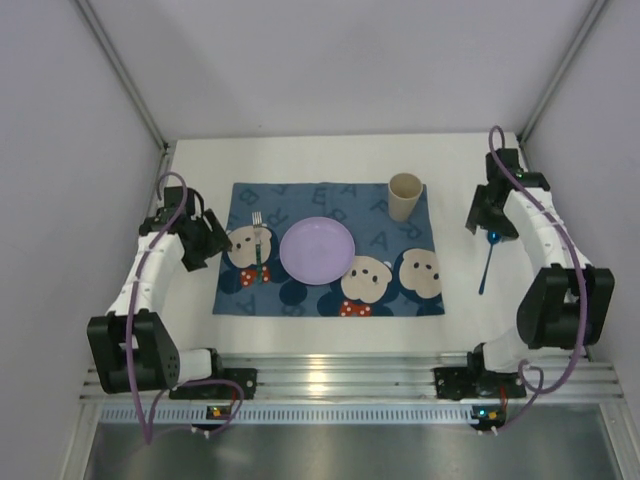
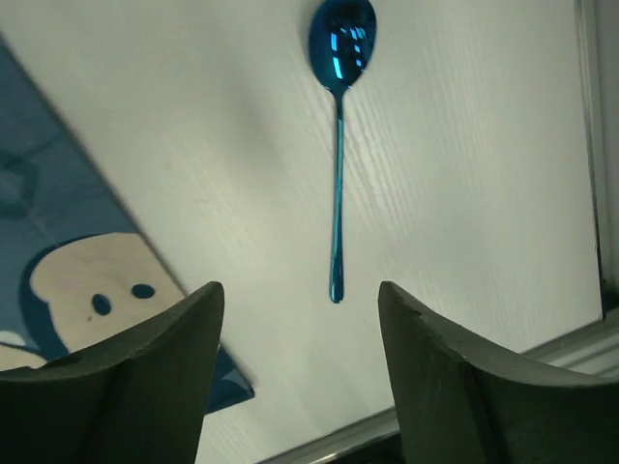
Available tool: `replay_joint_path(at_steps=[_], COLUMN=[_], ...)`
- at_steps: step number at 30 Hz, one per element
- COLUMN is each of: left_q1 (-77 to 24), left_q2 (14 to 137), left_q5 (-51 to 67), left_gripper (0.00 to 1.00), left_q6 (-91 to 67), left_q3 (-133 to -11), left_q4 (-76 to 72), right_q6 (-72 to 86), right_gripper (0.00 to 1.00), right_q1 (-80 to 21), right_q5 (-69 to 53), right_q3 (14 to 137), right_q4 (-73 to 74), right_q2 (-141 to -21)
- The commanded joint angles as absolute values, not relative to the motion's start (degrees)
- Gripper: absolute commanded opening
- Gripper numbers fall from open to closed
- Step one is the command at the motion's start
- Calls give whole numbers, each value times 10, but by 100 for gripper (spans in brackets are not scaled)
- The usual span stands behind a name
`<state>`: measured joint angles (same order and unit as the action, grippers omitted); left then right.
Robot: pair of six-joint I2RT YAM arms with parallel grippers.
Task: Set the dinner table for one person
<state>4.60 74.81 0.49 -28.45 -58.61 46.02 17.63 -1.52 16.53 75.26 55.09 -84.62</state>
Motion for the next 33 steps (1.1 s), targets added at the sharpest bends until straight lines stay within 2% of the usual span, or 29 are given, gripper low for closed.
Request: replay_joint_path(at_steps=[1, 7, 12, 19, 31, 33], left_q1=[45, 43, 42, 41, 42, 42], left_q2=[744, 736, 738, 754, 766, 767], left_q5=[32, 34, 33, 18, -20, -24], left_gripper=[75, 75, 75, 75, 75, 74], left_q6=[-287, -283, -281, -272, -274, -277], left_q3=[-573, -566, -570, -586, -604, -603], left_q4=[429, 429, 428, 433, 452, 454], right_q6=[167, 157, 143, 142, 151, 153], right_gripper=[63, 51, 42, 37, 34, 30], right_q1=[35, 87, 92, 105, 122, 123], right_q5=[153, 153, 166, 151, 119, 109], right_q3=[749, 749, 734, 705, 775, 780], right_q4=[559, 521, 500, 439, 408, 399], right_q2=[-904, -988, -1033, -1073, -1166, -1173])
